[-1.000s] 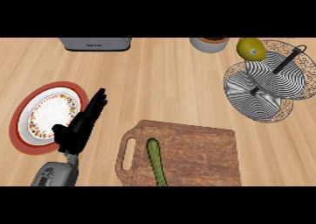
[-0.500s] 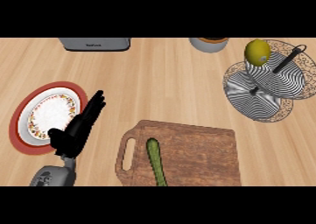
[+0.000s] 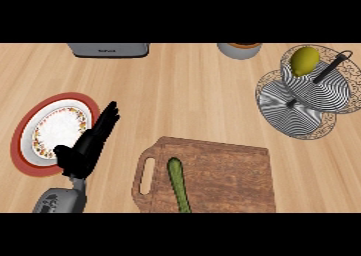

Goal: Pick the lemon from the cutting board and place it in the tiered basket

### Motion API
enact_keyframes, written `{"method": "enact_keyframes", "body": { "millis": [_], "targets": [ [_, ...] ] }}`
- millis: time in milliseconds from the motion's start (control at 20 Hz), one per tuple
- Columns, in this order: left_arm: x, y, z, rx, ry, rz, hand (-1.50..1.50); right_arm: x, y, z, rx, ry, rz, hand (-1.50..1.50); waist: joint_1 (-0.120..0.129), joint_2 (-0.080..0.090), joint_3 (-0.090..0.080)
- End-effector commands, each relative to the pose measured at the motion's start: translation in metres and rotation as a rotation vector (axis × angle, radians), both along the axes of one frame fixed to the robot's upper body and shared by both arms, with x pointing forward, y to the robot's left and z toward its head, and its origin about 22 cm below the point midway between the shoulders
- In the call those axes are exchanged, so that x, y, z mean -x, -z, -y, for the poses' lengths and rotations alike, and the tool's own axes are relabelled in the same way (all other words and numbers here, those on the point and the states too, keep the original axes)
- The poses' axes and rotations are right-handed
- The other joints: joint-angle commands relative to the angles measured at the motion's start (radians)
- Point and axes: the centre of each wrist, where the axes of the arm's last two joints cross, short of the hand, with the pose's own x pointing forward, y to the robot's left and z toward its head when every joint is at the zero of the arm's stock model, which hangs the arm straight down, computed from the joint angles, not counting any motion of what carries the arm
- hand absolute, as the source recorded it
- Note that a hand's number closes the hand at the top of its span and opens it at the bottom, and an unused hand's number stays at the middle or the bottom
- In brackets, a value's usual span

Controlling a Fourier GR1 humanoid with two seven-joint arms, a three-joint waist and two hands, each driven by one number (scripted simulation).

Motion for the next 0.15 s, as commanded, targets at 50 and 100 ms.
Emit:
{"method": "enact_keyframes", "body": {
  "millis": [50, 100],
  "targets": [
    [-0.002, 0.003, 0.009, 0.020, 0.003, 0.011, 0.00, 0.064, 0.019, 0.048, 0.018, -0.019, 0.006, -1.50, -0.001, 0.003, 0.002],
    [0.009, 0.009, 0.010, 0.019, 0.013, -0.018, 0.00, 0.079, -0.001, 0.057, 0.019, -0.025, 0.008, -1.50, 0.007, 0.006, 0.004]
  ]
}}
